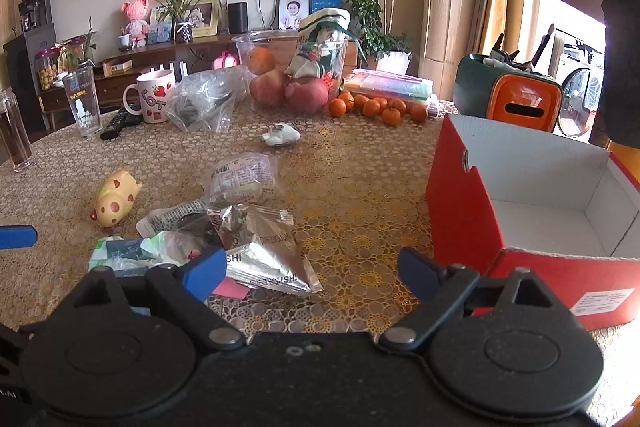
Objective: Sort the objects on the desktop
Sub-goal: 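Move left tool toward tissue pack while right tool approaches silver foil bag, then close left gripper on white-blue tissue pack while right gripper grasps silver foil bag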
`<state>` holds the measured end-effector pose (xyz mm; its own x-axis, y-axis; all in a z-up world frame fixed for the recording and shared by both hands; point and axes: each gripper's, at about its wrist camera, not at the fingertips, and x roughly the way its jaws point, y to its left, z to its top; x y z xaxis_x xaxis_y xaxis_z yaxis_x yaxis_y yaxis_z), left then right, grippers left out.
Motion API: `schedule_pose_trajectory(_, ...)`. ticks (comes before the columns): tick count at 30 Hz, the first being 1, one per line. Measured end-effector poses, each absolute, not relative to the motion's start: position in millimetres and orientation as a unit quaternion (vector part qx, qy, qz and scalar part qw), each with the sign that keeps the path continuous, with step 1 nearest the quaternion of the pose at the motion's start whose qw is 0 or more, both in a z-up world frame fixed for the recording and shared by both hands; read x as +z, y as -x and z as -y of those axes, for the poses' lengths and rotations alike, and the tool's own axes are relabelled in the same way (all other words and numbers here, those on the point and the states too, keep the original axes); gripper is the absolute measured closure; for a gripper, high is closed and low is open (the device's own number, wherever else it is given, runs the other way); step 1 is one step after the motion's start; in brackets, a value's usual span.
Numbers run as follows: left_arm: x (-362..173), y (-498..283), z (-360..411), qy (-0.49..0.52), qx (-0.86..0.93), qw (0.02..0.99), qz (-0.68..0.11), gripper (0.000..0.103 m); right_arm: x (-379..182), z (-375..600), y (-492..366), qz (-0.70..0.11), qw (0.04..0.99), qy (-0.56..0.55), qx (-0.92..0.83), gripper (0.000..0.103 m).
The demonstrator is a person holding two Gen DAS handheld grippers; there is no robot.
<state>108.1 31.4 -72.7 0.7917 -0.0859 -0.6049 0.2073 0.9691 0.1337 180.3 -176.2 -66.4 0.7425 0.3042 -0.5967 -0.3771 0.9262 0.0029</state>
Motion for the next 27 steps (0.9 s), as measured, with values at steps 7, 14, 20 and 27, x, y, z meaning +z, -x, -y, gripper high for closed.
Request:
schedule_pose_trajectory(7,-87.0,-135.4,-35.4,-0.161,-0.153,0.925,-0.309,0.0,-75.5,161.8,-204.7,-0.327,0.921,0.081,0.196,0.012)
schedule_pose_trajectory(14,-97.5,-159.5,-39.4,-0.178,-0.226,0.898,-0.332,0.0,-80.1,151.7,-226.7,-0.351,0.91,0.068,0.213,0.013)
schedule_pose_trajectory(20,-105.8,-168.2,-40.9,-0.189,-0.253,0.884,-0.344,0.0,-93.2,145.6,-245.3,-0.394,0.887,0.059,0.234,0.012)
schedule_pose_trajectory(27,-112.8,-186.9,-52.1,-0.165,-0.254,0.877,-0.372,0.0,-105.1,145.2,-265.0,-0.432,0.867,0.037,0.247,0.012)
